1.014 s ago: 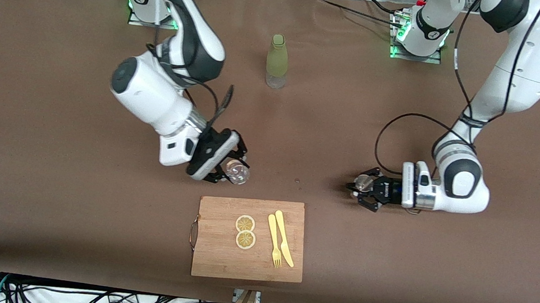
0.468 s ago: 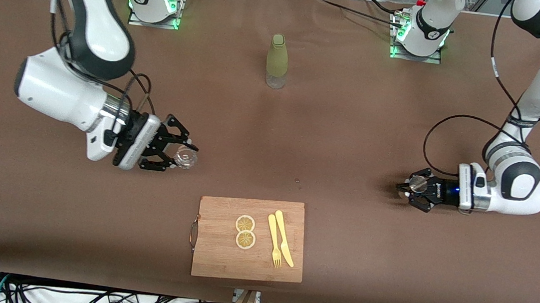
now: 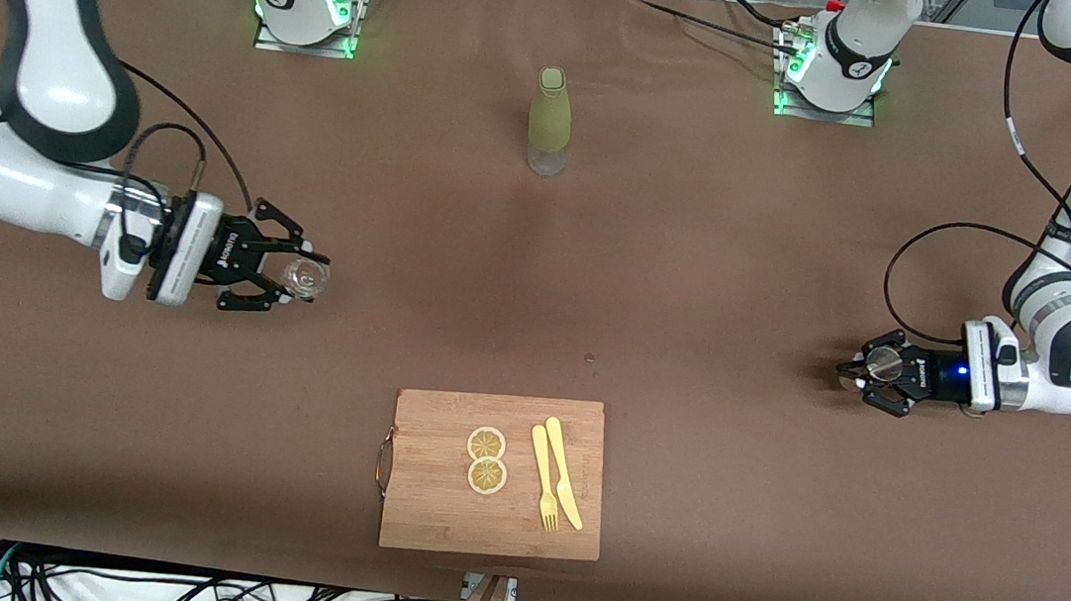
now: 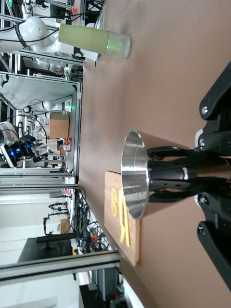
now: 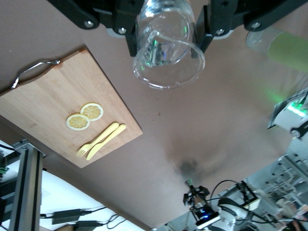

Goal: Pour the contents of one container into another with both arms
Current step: 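Carry the beaker back with the right gripper while the left gripper withdraws, then lower the beaker onto the table and open the right gripper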

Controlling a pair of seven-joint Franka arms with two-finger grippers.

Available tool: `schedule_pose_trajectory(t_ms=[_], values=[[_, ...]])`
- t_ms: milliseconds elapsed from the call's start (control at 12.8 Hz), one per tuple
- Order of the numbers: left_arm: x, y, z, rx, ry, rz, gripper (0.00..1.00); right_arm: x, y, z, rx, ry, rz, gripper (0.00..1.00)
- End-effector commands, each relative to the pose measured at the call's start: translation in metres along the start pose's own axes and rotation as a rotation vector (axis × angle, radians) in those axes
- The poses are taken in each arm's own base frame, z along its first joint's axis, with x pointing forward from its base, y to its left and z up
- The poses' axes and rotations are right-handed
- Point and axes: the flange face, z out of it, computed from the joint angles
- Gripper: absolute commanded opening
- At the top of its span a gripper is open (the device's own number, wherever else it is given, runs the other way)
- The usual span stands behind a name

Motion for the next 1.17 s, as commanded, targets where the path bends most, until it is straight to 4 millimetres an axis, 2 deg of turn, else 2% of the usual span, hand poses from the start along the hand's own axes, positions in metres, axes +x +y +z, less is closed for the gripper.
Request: schedule_pose_trajectory(t_ms=[0, 156, 234, 390, 546, 858, 1092], values=[[-0.002, 0.008, -0.018, -0.010, -0.027, 0.023, 0.00, -0.031, -0.001, -0.014, 0.054, 0.045, -0.074, 0.31], [-0.010, 0.011, -0.027, 0.004, -0.041, 0.014, 0.00, -0.065, 0.005, -0.021, 0.099, 0.071, -0.125, 0.31], [-0.014, 0.011, -0.024, 0.001, -0.046, 0.019, 0.00, -0.080, 0.005, -0.023, 0.114, 0.082, -0.151, 0.31], [-0.030, 0.013, -0.020, 0.002, -0.047, 0.032, 0.00, -0.118, 0.006, -0.021, 0.135, 0.103, -0.212, 0.31], [-0.041, 0.015, -0.026, 0.011, -0.059, 0.035, 0.00, -0.159, 0.007, -0.015, 0.145, 0.120, -0.274, 0.31], [-0.044, 0.014, -0.032, 0.002, -0.121, 0.061, 0.00, -0.236, 0.018, -0.003, 0.170, 0.149, -0.390, 0.31], [-0.053, 0.019, -0.035, 0.002, -0.125, 0.062, 0.00, -0.292, 0.028, -0.002, 0.187, 0.143, -0.395, 0.31]])
